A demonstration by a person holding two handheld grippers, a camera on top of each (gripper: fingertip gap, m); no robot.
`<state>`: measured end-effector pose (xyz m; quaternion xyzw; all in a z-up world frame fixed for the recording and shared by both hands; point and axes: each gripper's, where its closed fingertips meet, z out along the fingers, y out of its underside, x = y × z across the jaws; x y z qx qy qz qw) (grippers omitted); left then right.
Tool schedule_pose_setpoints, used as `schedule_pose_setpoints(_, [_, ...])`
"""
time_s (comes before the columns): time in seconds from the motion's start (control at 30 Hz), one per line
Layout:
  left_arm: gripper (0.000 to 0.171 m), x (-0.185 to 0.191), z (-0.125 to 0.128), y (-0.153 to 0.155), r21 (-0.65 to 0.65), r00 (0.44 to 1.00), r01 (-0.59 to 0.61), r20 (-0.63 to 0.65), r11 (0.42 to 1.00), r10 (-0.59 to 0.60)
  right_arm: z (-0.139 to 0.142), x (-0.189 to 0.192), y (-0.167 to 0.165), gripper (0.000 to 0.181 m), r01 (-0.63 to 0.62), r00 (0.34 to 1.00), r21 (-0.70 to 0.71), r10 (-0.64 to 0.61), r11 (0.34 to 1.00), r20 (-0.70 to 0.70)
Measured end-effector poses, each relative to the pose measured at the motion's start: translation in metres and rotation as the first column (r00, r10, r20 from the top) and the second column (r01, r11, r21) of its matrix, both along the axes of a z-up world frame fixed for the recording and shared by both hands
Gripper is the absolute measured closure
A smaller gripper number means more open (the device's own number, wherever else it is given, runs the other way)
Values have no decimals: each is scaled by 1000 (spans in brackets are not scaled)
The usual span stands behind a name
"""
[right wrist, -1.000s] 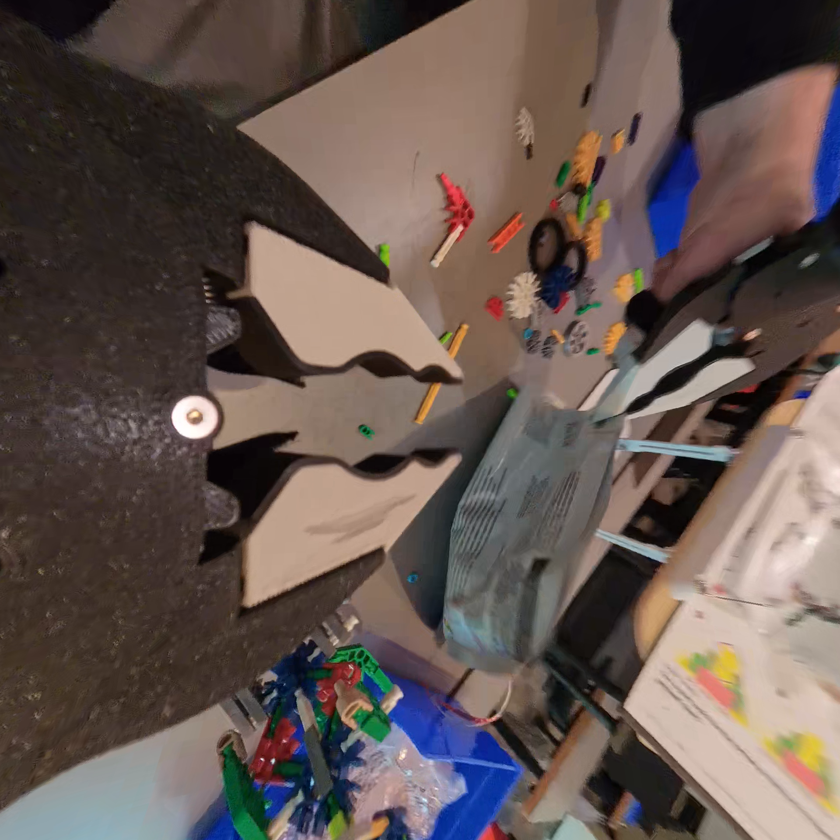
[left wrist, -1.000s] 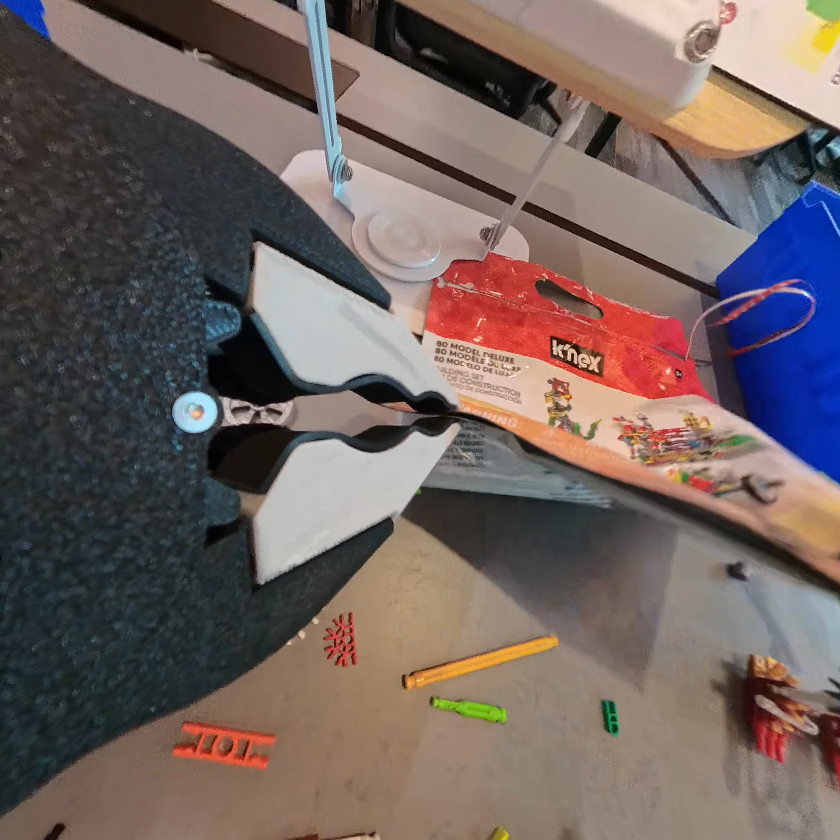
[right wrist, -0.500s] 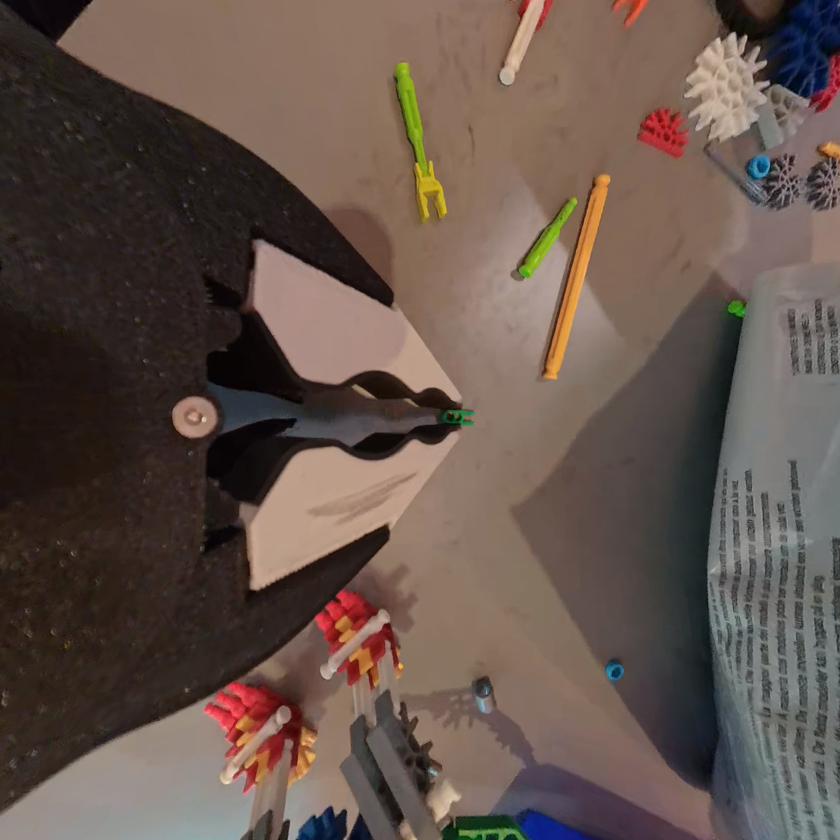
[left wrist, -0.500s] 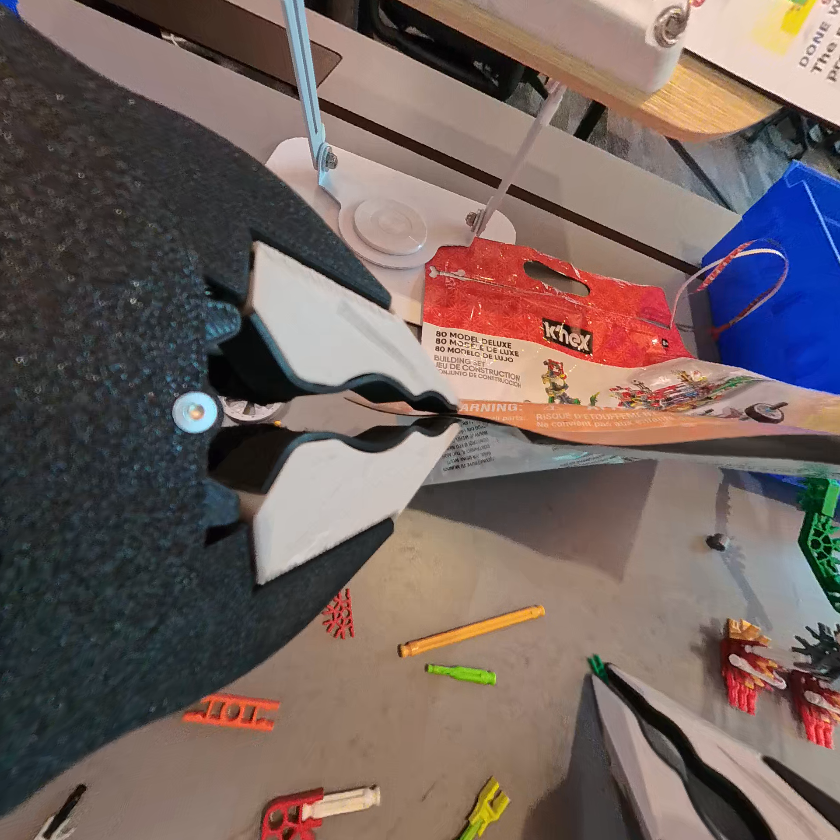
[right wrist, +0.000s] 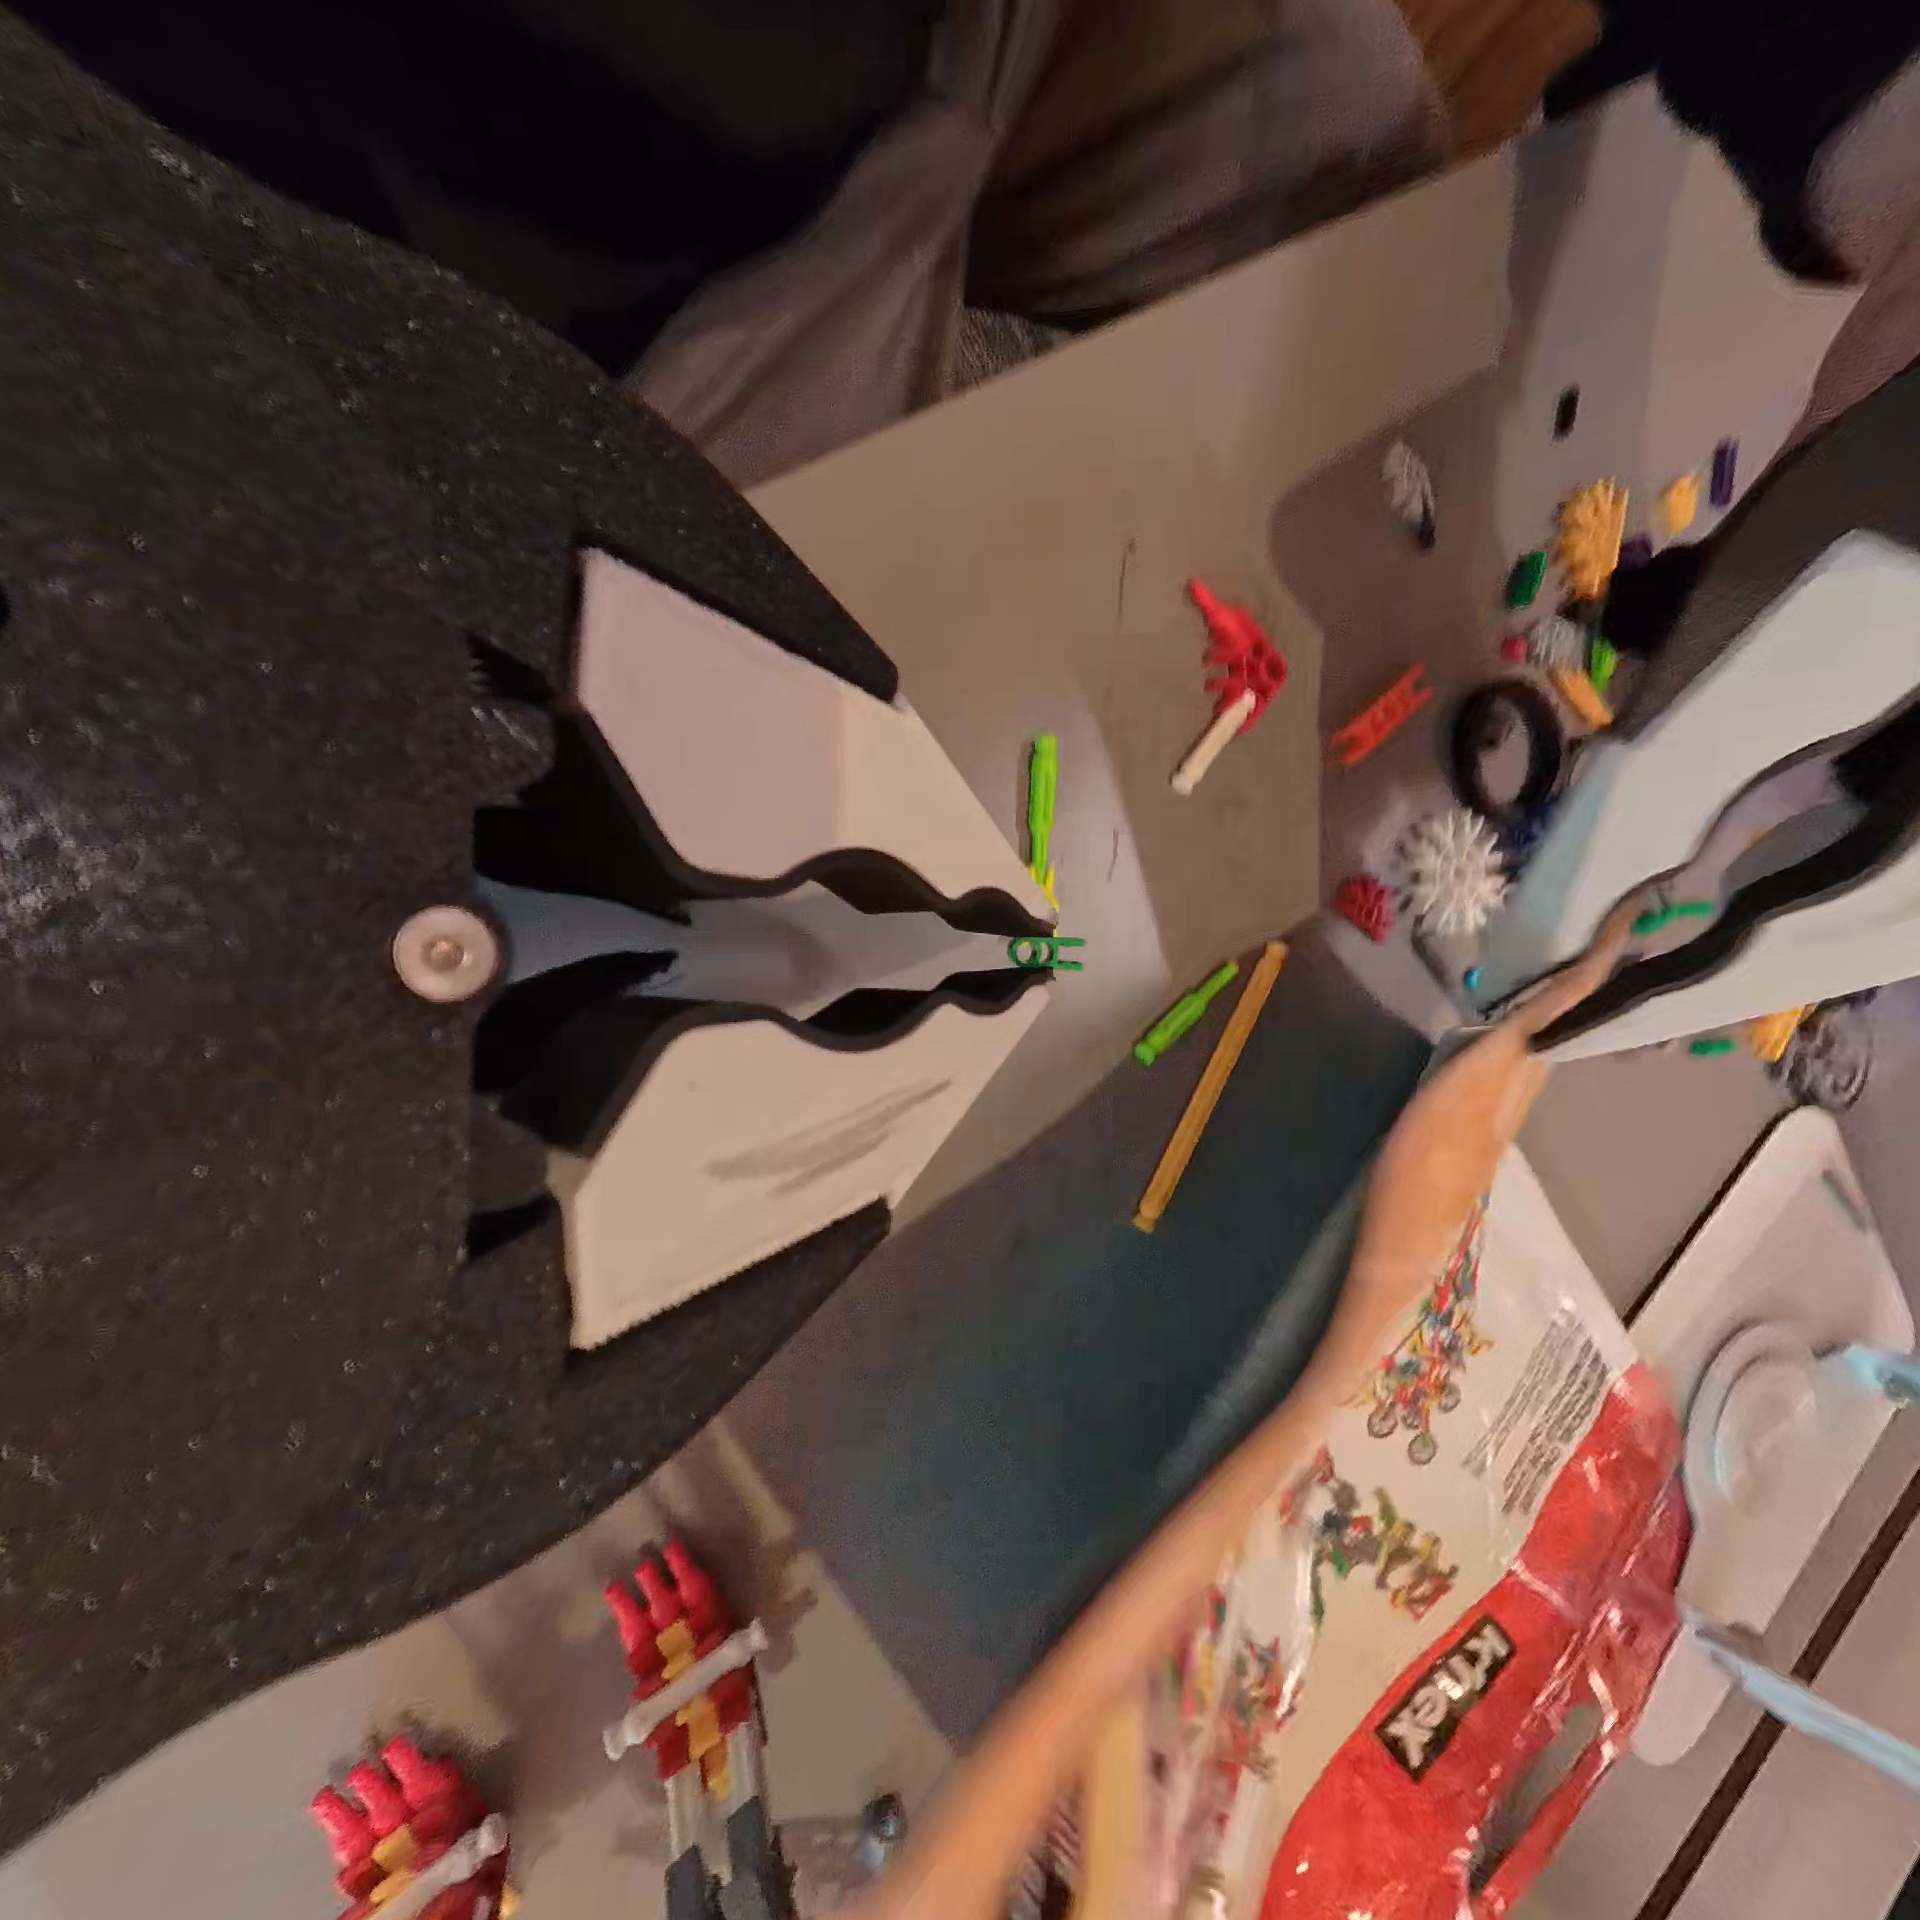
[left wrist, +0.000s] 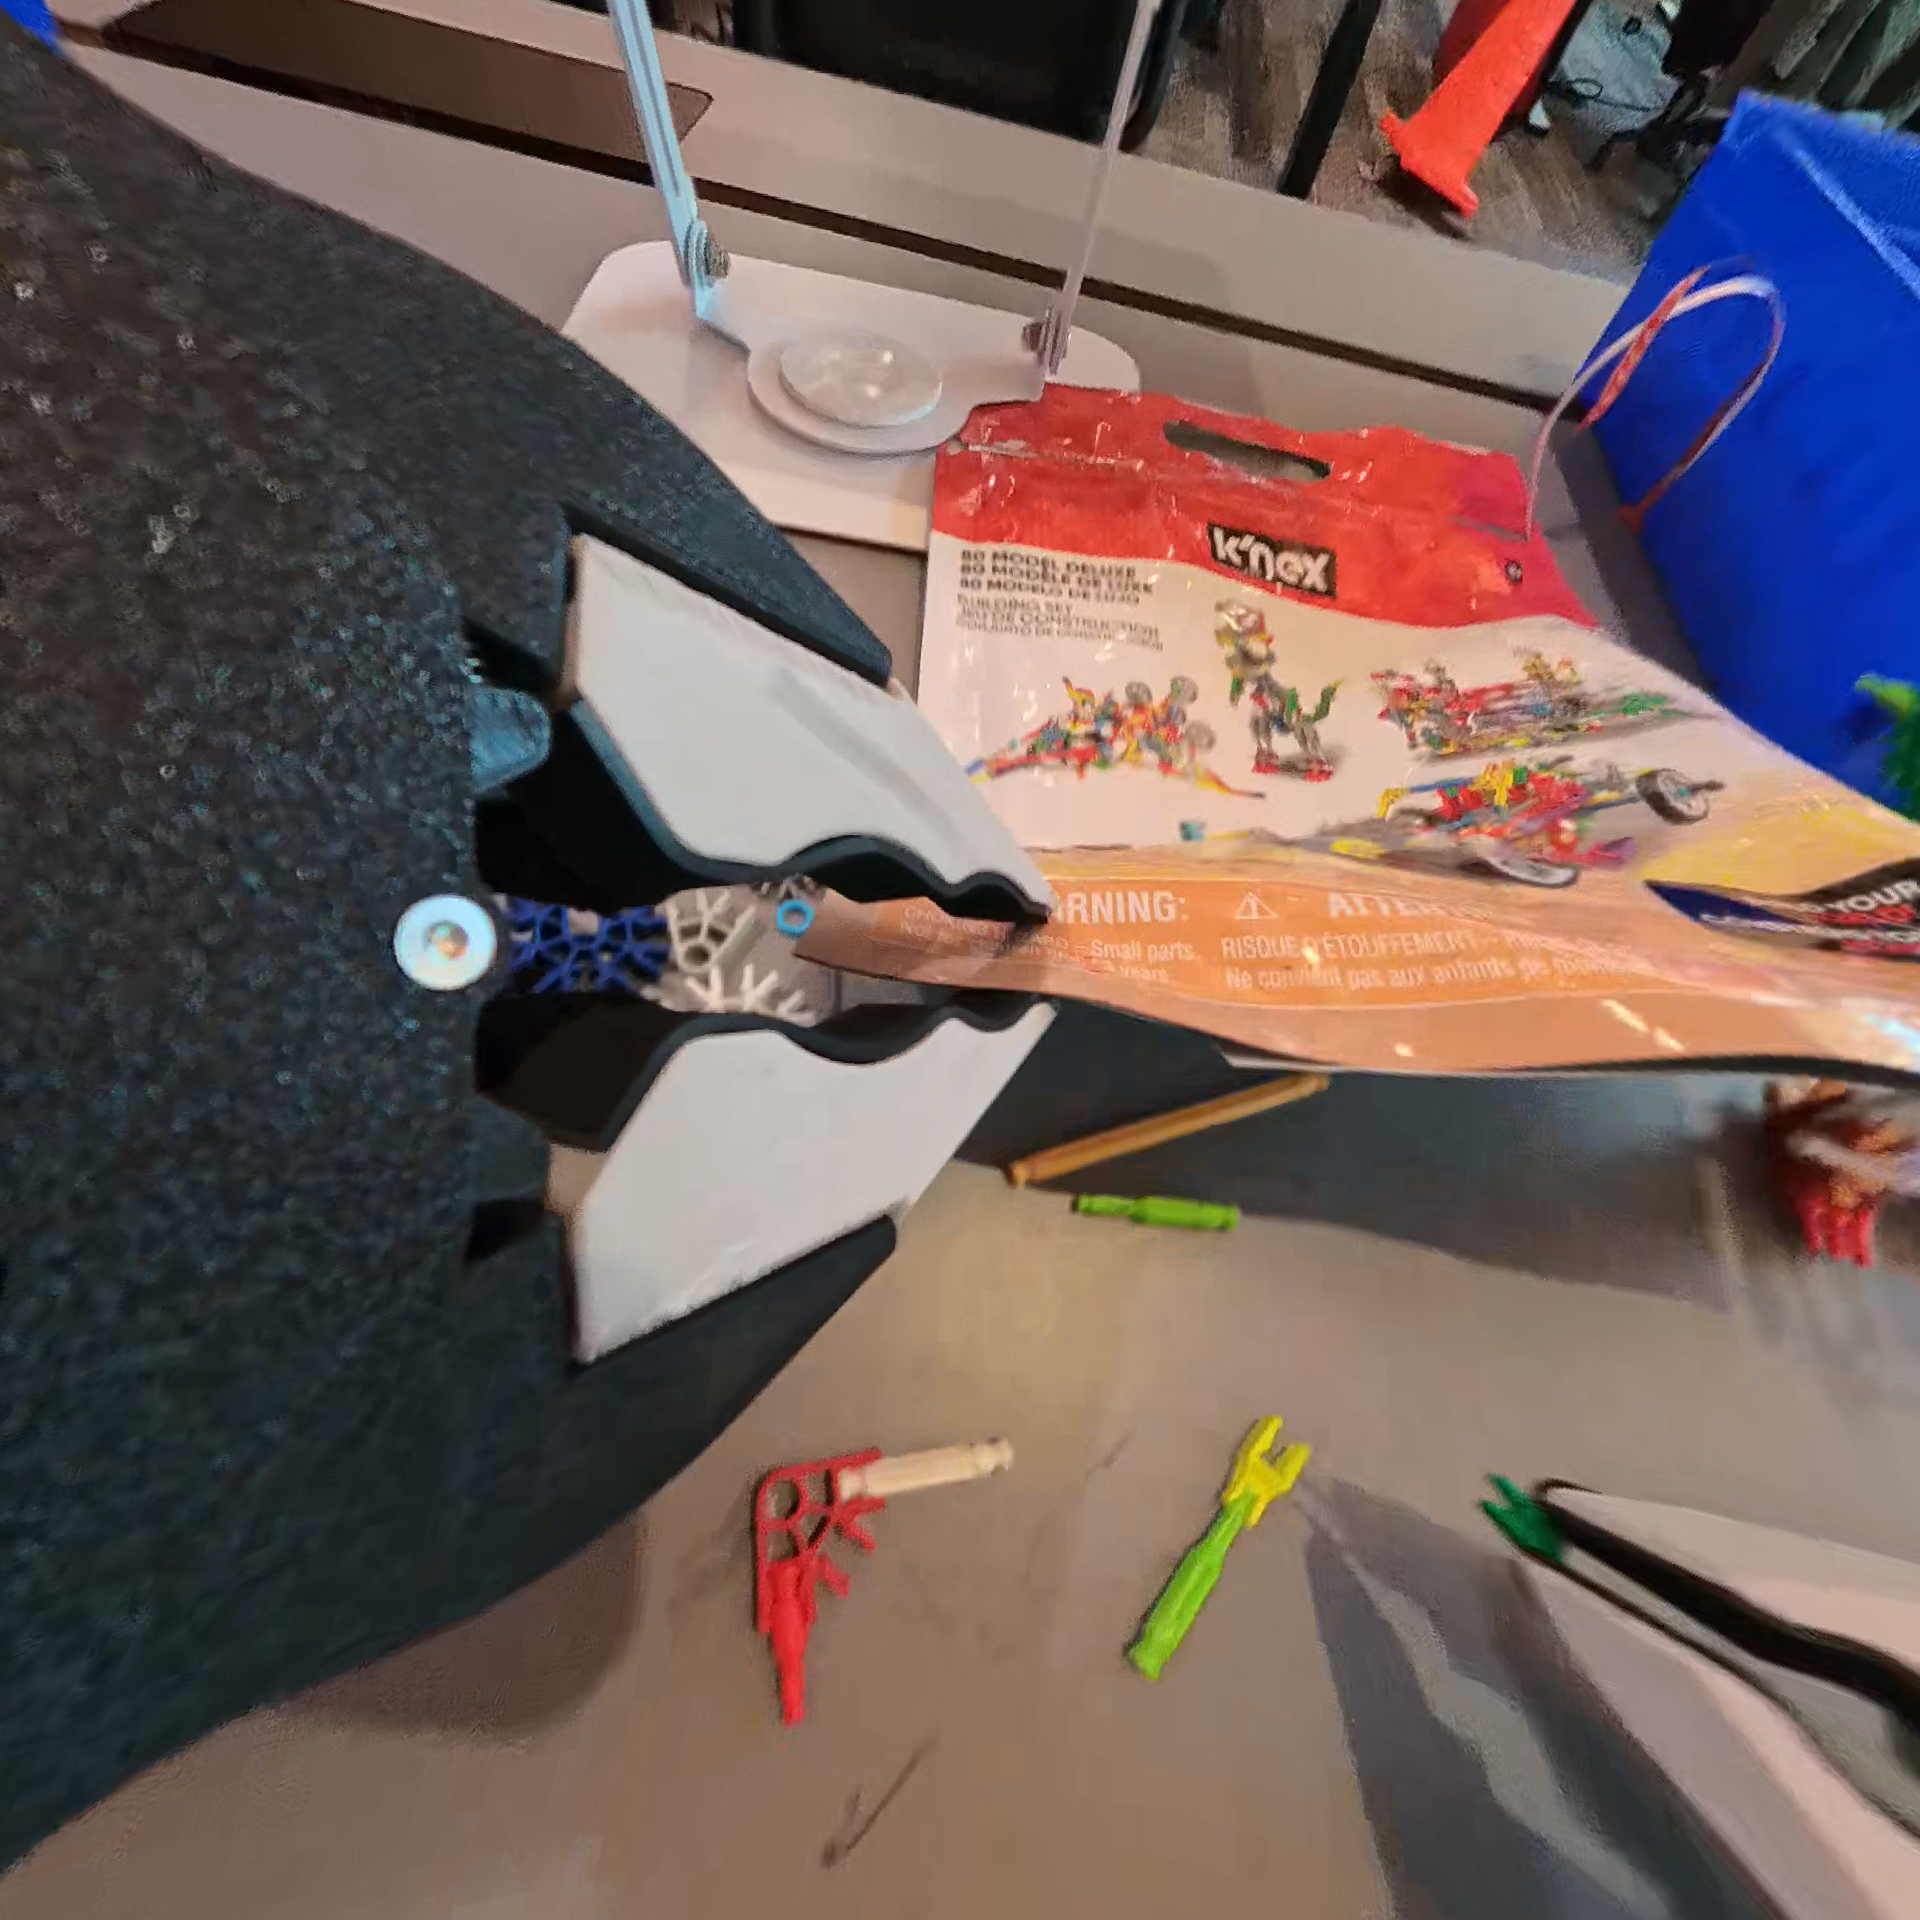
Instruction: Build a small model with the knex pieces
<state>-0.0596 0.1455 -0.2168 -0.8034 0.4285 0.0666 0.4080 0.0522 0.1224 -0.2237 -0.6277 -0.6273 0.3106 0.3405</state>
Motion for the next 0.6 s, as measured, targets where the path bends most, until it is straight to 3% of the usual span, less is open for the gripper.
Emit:
schedule_pose_setpoints(0.13, [138, 4, -18, -22, -49, 999, -18, -30, 999, 16, 24, 4, -20, 177, -75, 996, -10, 74, 997, -54])
schedule_pose_setpoints(0.23, [118, -7, -16, -42, -51, 997, -80, 16, 995, 81, 42, 0, -30, 177, -111, 988, -21, 109, 994, -107])
schedule_pose_setpoints(0.43, [122, -81, 16, -102, -37, 934, -310, 174, 950, 311, 47, -30, -52, 177, -214, 968, -4, 212, 977, -138])
schedule_pose_setpoints(0.6, [133, -114, 8, -151, -83, 879, -418, 216, 905, 425, 35, -70, -74, 177, -334, 936, 31, 335, 942, -106])
